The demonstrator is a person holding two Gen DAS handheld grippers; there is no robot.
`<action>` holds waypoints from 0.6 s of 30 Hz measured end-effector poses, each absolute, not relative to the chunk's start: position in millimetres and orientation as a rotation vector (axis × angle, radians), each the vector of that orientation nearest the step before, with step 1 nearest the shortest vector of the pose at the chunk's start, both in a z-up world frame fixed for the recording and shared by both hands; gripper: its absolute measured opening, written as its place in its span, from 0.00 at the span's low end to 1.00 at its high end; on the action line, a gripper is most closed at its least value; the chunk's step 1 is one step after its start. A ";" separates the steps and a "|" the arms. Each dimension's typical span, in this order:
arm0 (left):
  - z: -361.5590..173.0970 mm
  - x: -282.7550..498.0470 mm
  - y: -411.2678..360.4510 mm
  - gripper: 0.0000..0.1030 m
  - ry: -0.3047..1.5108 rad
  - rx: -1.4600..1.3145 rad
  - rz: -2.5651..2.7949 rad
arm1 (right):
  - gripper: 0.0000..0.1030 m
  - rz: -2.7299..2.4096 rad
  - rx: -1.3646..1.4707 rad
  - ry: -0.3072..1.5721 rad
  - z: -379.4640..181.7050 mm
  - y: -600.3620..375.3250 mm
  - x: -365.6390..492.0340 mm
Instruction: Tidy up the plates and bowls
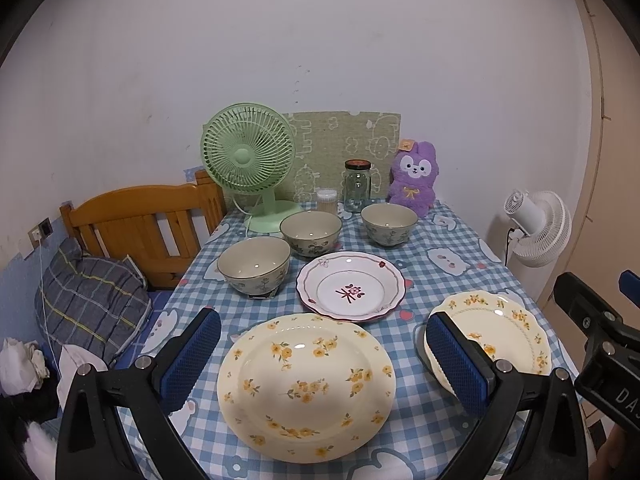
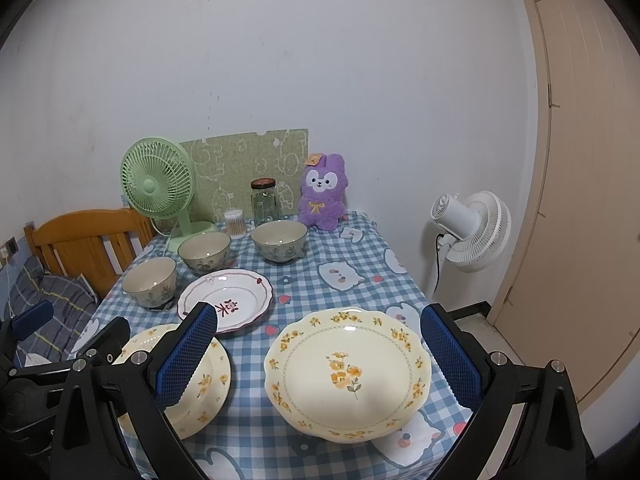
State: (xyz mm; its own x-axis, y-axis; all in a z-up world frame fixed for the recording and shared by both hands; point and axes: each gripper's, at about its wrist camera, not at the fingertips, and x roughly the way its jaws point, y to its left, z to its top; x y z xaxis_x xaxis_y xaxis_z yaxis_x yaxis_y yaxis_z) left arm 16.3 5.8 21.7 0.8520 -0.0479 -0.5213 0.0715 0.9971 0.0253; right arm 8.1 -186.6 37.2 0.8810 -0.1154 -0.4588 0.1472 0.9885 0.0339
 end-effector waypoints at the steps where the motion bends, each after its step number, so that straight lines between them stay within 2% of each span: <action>1: 21.8 16.1 7.1 1.00 0.547 0.039 -0.066 | 1.00 -0.138 0.066 0.475 36.9 -186.4 8.2; 18: 24.7 14.1 16.0 1.00 0.532 0.027 -0.061 | 1.00 -0.128 0.057 0.468 38.7 -183.0 6.5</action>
State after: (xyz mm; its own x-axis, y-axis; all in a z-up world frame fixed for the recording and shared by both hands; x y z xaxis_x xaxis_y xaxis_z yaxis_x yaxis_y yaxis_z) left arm 14.1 16.0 24.7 0.8600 -0.0512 -0.5077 0.0651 0.9978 0.0096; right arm 6.5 -183.0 38.7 0.8848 -0.1097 -0.4528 0.1360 0.9904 0.0258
